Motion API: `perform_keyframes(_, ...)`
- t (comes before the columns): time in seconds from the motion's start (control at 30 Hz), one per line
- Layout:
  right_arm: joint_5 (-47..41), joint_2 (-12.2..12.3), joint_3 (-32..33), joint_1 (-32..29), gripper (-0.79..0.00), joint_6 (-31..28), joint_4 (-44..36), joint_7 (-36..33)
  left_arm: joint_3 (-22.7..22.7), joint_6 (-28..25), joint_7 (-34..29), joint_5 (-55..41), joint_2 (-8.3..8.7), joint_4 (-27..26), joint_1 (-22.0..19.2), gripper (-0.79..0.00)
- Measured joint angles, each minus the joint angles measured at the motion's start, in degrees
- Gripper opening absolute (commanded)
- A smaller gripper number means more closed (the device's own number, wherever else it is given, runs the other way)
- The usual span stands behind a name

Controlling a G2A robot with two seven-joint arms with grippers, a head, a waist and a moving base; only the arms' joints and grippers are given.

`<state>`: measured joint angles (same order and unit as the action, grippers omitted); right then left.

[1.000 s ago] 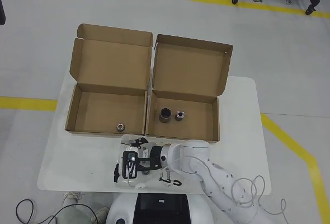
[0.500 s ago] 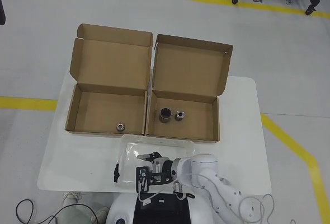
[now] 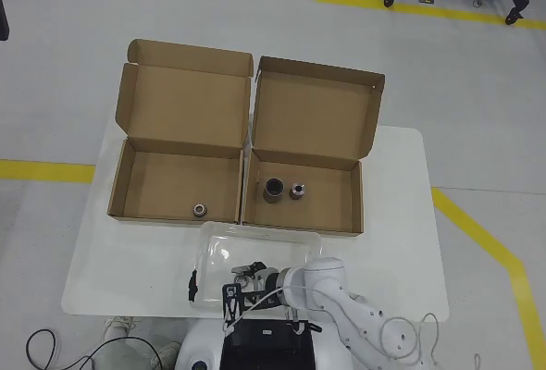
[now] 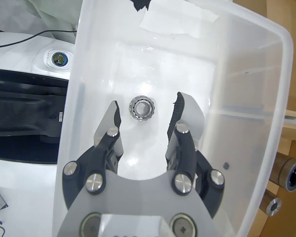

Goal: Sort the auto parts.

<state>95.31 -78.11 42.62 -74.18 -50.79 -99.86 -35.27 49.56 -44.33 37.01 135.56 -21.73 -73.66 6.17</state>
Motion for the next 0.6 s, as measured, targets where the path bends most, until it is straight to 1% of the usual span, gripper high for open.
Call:
perform_keyframes(0.33,-2.88,-1.17,-3.59,3.51,-0.382,2.44,4.35,-4.61,0.0,0.0,0.0,0.0,0.0,0.0,0.0,0.0)
perform_keyframes(0.6,-4.09,-1.79,-5.68,5.31,-0.397,3.77,6.09,-7.23,0.0,0.0,0.0,0.0,0.0,0.0,0.0,0.0)
